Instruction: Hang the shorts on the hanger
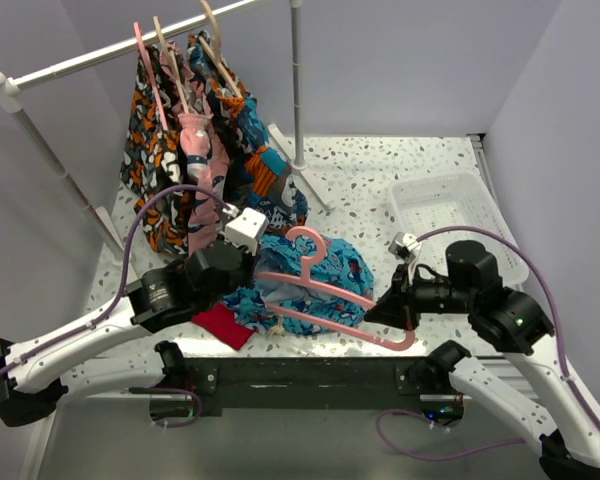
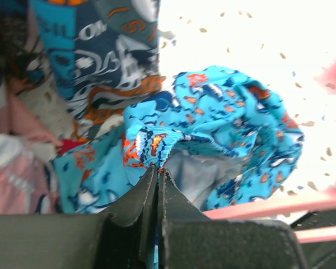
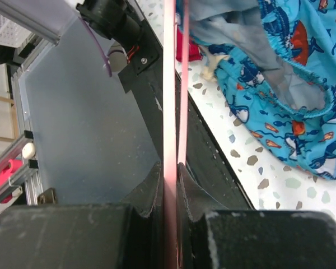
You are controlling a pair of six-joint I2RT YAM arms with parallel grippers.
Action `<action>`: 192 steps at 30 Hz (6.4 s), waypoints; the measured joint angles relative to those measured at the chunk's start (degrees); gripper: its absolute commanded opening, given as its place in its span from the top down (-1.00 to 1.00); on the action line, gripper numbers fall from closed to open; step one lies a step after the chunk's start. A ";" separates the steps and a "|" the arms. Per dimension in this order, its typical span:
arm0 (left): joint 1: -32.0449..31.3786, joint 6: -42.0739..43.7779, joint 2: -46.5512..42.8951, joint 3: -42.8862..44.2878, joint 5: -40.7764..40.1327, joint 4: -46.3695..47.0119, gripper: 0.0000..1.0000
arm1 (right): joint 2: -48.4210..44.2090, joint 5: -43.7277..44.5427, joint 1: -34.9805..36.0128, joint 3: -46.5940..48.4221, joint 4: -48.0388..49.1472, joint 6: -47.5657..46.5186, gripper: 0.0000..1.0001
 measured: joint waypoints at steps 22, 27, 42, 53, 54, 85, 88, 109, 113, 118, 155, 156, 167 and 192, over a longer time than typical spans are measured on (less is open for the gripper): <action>0.00 0.59 0.13 -1.92 9.99 5.77 0.04 | -2.89 5.73 0.13 -22.05 29.81 9.99 1.00; 0.00 0.76 1.36 -1.79 10.88 9.03 -0.12 | -2.80 6.23 0.13 -22.18 30.84 10.08 1.00; 0.00 1.03 11.65 -1.60 7.32 20.35 -0.17 | -2.43 6.78 0.50 -22.60 31.15 10.45 1.00; 0.00 -1.07 14.38 -1.73 6.73 23.98 0.13 | -2.45 7.02 0.76 -22.62 31.12 10.45 1.00; 0.00 -1.55 14.38 -2.08 6.54 24.46 0.30 | -2.45 7.08 0.76 -22.62 31.12 10.43 1.00; -0.24 -3.56 6.69 -9.35 3.19 28.04 1.00 | 17.18 29.92 1.09 -15.80 22.69 22.43 0.21; -0.24 -3.56 6.47 -9.42 3.17 28.17 1.00 | 20.06 27.45 1.18 -18.32 26.62 23.15 0.20; -0.24 -3.72 4.07 -11.80 -0.63 31.21 1.00 | 30.53 30.99 4.74 -23.87 43.82 28.55 1.00; -0.24 -4.55 3.13 -13.66 -5.33 34.67 1.00 | 21.05 34.91 4.79 -23.98 37.29 28.22 1.00; -0.24 -5.18 3.28 -14.58 -10.64 39.12 1.00 | 8.35 39.08 4.79 -22.88 27.21 27.93 1.00; -2.12 -4.55 8.94 -18.47 -21.09 52.28 1.00 | 11.17 48.22 4.87 14.69 -6.69 23.54 1.00; -2.38 -4.28 9.09 -18.43 -21.24 52.39 1.00 | 12.02 47.56 4.87 15.19 -6.56 23.41 1.00; -5.60 0.00 12.59 -10.19 -21.86 51.87 1.00 | 20.81 43.19 4.87 26.03 -4.55 22.12 1.00; -9.73 -5.99 21.27 17.46 -21.22 20.48 1.00 | 13.94 39.36 4.87 41.59 -10.71 15.19 0.00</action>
